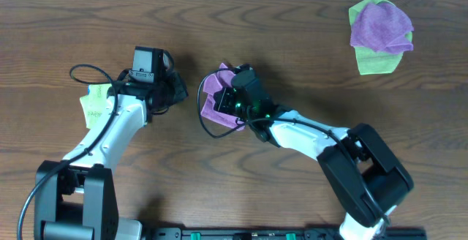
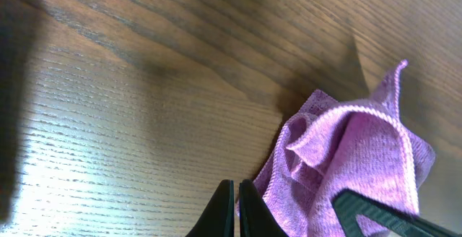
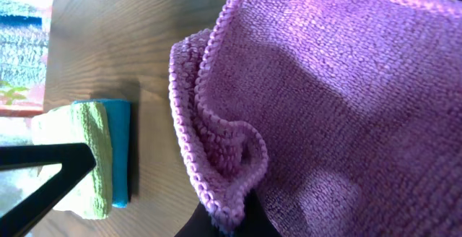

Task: Fold the cloth
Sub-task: 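Fold the right end of the strip toward the left gripper, then release the folded pink cloth and withdraw the right gripper to rest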

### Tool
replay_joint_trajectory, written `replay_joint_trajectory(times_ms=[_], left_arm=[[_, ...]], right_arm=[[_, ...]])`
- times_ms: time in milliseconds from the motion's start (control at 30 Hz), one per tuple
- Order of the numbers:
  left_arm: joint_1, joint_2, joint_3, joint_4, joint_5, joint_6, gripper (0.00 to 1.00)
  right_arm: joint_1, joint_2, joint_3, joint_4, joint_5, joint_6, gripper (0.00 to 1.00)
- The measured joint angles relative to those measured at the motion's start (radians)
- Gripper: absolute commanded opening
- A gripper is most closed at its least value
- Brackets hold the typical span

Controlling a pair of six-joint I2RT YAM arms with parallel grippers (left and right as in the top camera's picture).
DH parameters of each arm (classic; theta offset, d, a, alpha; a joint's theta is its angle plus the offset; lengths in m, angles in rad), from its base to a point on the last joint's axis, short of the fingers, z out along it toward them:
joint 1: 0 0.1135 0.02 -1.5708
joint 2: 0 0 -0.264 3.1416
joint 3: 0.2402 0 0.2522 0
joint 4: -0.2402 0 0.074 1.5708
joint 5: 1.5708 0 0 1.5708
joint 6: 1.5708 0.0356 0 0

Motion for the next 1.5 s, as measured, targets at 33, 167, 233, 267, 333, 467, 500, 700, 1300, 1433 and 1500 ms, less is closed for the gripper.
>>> replay_joint_trajectory(times_ms=[33, 167, 233, 267, 333, 467, 500, 700, 1300, 1433, 1500], left_arm=[[0.000, 0.000, 0.000, 0.000, 0.000, 0.000, 0.06], [0.000, 0.000, 0.000, 0.000, 0.000, 0.000, 0.06], [0.000, 0.000, 0.000, 0.000, 0.000, 0.000, 0.06], [0.000, 0.000, 0.000, 0.000, 0.000, 0.000, 0.06], [0.000, 0.000, 0.000, 0.000, 0.000, 0.000, 0.06], [0.000, 0.000, 0.000, 0.000, 0.000, 0.001, 0.06], [0.000, 0.000, 0.000, 0.000, 0.000, 0.001, 0.06], [0.001, -0.022, 0.000, 0.000, 0.000, 0.000, 0.06], [0.065, -0.141, 0.000, -0.023, 0.000, 0.004, 0.06], [0.065, -0.141, 0.000, -0.023, 0.000, 0.004, 0.06], [0.065, -0.141, 0.000, -0.024, 0.000, 0.004, 0.06]], right_arm=[[0.000, 0.006, 0.005, 0.001, -0.001, 0.002, 0.28], [0.002, 0.013, 0.008, 0.000, -0.002, -0.002, 0.49], [0.002, 0.013, 0.009, 0.002, -0.005, -0.002, 0.60], [0.002, 0.013, 0.009, 0.009, -0.014, -0.007, 0.66], [0.002, 0.013, 0.010, 0.027, -0.033, -0.013, 0.87], [0.002, 0.012, 0.014, 0.042, -0.084, -0.023, 0.99], [0.002, 0.012, 0.015, 0.037, -0.095, -0.024, 0.99], [0.002, -0.023, 0.017, -0.089, -0.132, -0.029, 0.99], [0.002, -0.046, 0.019, -0.151, -0.194, -0.127, 0.99], [0.002, -0.106, 0.019, -0.161, -0.217, -0.140, 0.99], [0.002, -0.161, 0.019, -0.204, -0.227, -0.149, 0.96]])
